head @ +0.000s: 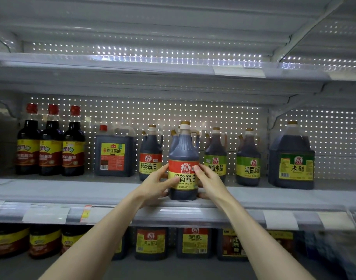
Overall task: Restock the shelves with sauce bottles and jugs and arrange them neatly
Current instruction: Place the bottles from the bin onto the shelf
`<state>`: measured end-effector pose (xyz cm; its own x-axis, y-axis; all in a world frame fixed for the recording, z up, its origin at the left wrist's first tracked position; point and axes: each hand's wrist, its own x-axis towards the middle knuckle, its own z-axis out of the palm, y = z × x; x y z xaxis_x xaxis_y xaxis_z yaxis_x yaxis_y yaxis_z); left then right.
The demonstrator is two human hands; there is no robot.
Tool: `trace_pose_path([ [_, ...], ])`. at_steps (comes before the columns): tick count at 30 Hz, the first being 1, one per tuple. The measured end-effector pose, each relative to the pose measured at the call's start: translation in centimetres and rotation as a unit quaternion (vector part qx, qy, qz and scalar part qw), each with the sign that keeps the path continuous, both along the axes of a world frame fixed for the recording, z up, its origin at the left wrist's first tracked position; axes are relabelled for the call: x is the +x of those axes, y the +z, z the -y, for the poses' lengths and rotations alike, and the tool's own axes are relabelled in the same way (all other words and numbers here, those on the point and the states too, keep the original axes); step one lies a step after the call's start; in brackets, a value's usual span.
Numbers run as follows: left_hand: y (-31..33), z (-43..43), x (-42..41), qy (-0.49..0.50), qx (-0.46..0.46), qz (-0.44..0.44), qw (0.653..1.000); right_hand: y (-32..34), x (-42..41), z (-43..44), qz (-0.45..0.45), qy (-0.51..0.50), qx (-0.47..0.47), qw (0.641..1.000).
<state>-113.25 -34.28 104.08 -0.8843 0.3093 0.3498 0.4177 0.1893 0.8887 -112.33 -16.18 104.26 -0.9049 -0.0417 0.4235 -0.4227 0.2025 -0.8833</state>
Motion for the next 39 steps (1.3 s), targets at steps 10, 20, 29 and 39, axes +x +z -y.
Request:
trace_pose_path([
  [10, -0.69, 0.18, -0.66, 0.032, 0.015, -0.007, 0.999, -0.19, 0.02, -0.19, -0.008, -0.007, 0.009, 1.000],
  [20, -0.56, 0.10, -0.52, 0.036, 0.011, -0.008, 0.999, -0.15, -0.12, -0.22, -0.008, -0.009, 0.009, 1.000],
  [29, -0.44, 0.03, -0.33, 0.023, 0.013, 0.009, 1.000, -0.17, 0.13, -0.02, 0.007, 0.001, 0.001, 1.000],
  [39, -0.38, -0.09, -0.60, 0.012, 0.021, 0.014, 1.000, 0.01, 0.05, -0.06, 0.020, 0.007, -0.013, 1.000],
])
